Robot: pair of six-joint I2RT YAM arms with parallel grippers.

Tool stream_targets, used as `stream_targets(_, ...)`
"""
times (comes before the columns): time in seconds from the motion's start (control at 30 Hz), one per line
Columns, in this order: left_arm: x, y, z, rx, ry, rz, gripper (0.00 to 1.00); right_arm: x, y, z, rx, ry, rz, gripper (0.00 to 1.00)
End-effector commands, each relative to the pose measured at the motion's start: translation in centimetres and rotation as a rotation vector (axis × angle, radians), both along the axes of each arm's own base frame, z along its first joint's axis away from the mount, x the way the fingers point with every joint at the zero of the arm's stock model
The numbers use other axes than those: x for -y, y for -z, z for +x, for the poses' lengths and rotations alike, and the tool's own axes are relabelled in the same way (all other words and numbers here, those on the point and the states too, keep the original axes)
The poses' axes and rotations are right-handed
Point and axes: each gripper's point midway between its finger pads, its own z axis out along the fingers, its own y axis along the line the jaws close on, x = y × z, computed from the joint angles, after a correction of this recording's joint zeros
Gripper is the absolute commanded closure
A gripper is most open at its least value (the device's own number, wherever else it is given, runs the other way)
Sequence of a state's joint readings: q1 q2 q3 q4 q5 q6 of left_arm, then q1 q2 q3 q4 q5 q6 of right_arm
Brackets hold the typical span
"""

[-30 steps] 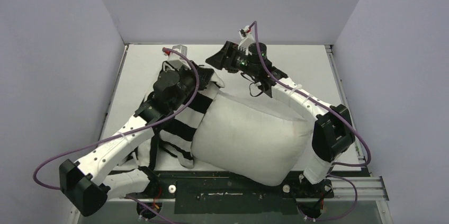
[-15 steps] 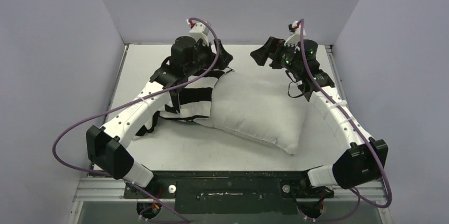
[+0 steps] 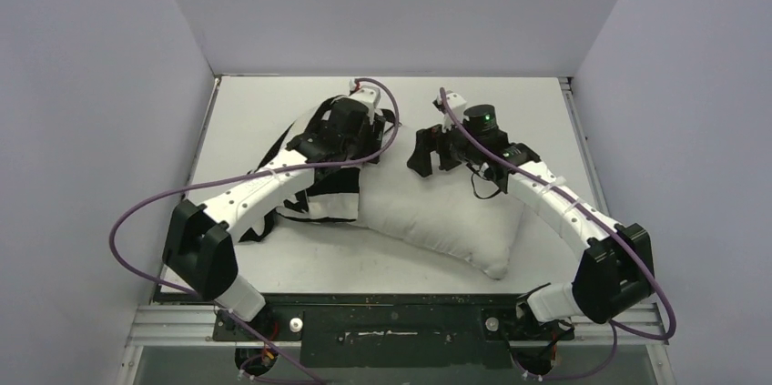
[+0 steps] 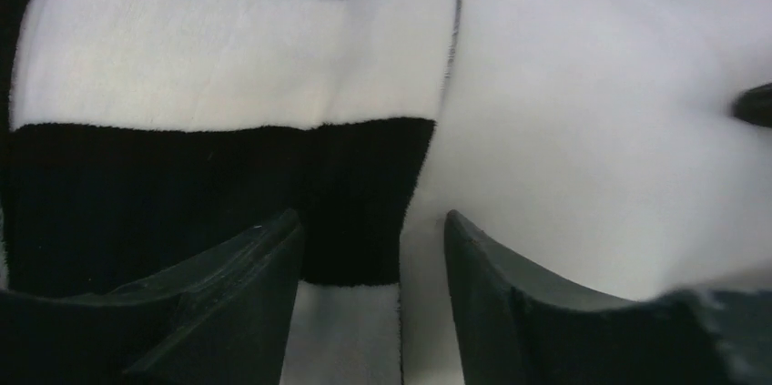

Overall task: Put the pillow into the pillowcase
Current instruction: Stuff the pillow into the pillowcase.

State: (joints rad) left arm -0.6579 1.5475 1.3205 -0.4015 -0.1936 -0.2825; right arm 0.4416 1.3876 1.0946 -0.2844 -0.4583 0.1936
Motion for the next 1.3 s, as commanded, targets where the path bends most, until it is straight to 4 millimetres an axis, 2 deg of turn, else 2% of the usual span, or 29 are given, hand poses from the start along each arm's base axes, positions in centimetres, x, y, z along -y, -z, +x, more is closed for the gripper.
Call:
stream_targets(0.0,-1.8,3.2,1.5,0.001,-0.081,0.143,0.58,-0.5,1.8,0.0,0.058,-0.02,-0.091,0.0)
stream_targets(0.07,-1.0,2.7,1.7,0.014,-0.064,0.13,0.86,-1.0,3.9,-0.6,0.022,0.0,-0.055,0.04)
stream_targets(0.1,0.0,1.8,1.6,0.029,-0.036,0.096,0.97,-1.2,4.6,-0.7,0.014,0.013,-0.031,0.07)
stream_targets(0.13,1.2,0.4,1.4,0.05,-0.003,0.041,1.0,-1.4,5.0,-0.7,0.008,0.037,-0.002,0.12)
stream_targets(0.2,4.4,-3.7,0.7,0.099,0.089,-0.148,1.0,-2.1,5.6,-0.9,0.008,0.061,0.09,0.25)
stream_targets(0.27,7.5,-8.2,-0.8,0.141,0.202,-0.382,1.0,-2.7,5.2,-0.8,0.018,0.094,0.189,0.5)
stream_targets(0.3,8.5,-9.6,-1.3,0.149,0.24,-0.467,1.0,-2.9,5.0,-0.7,0.027,0.119,0.232,0.61)
stream_targets(0.33,9.3,-10.6,-1.6,0.138,0.274,-0.537,1.0,-3.1,4.8,-0.6,0.039,0.15,0.269,0.71)
stream_targets(0.37,9.7,-10.6,-1.6,0.101,0.295,-0.583,1.0,-3.2,4.7,-0.4,0.057,0.188,0.298,0.79)
stream_targets(0.47,11.0,-9.7,-2.7,-0.033,0.354,-0.701,1.0,-2.6,4.0,0.6,0.093,0.31,0.393,1.0)
stream_targets(0.6,13.7,-9.5,-5.6,-0.064,0.438,-0.696,1.0,-1.1,1.1,2.8,0.145,0.45,0.537,1.0)
stream_targets(0.67,15.0,-8.3,-6.8,-0.114,0.522,-0.679,1.0,-0.3,-0.5,3.8,0.151,0.506,0.612,1.0)
stream_targets(0.73,14.5,-6.3,-7.0,-0.183,0.546,-0.69,1.0,0.5,-2.7,4.6,0.159,0.55,0.689,1.0)
stream_targets(0.8,13.0,-5.0,-6.9,-0.205,0.528,-0.697,1.0,1.9,-5.2,5.1,0.199,0.611,0.721,1.0)
stream_targets(0.9,11.1,-5.2,-6.4,-0.146,0.485,-0.663,1.0,4.5,-7.0,5.3,0.234,0.731,0.767,1.0)
stream_targets(0.97,11.1,-6.6,-5.2,-0.086,0.513,-0.657,1.0,6.0,-7.6,5.4,0.246,0.791,0.817,1.0)
stream_targets(1.0,11.5,-7.0,-4.2,-0.062,0.526,-0.645,1.0,6.2,-7.7,5.6,0.254,0.801,0.823,1.0)
stream_targets(1.03,12.1,-8.5,-3.1,-0.01,0.573,-0.628,0.99,6.3,-7.4,5.8,0.25,0.814,0.814,1.0)
stream_targets(1.07,12.6,-8.8,-2.1,-0.001,0.593,-0.612,0.98,6.2,-7.2,6.0,0.246,0.817,0.807,1.0)
stream_targets(1.13,13.3,-8.1,-0.7,-0.061,0.596,-0.595,0.97,6.1,-6.2,6.4,0.239,0.823,0.775,1.0)
stream_targets(1.2,13.7,-7.2,-0.5,-0.092,0.611,-0.587,0.93,6.2,-5.0,6.5,0.233,0.812,0.726,0.98)
stream_targets(1.23,13.6,-7.0,-0.6,-0.094,0.616,-0.575,0.88,6.4,-4.4,6.5,0.223,0.807,0.708,0.92)
stream_targets(1.27,13.3,-6.7,-0.7,-0.101,0.609,-0.557,0.77,6.4,-4.0,6.3,0.221,0.789,0.693,0.82)
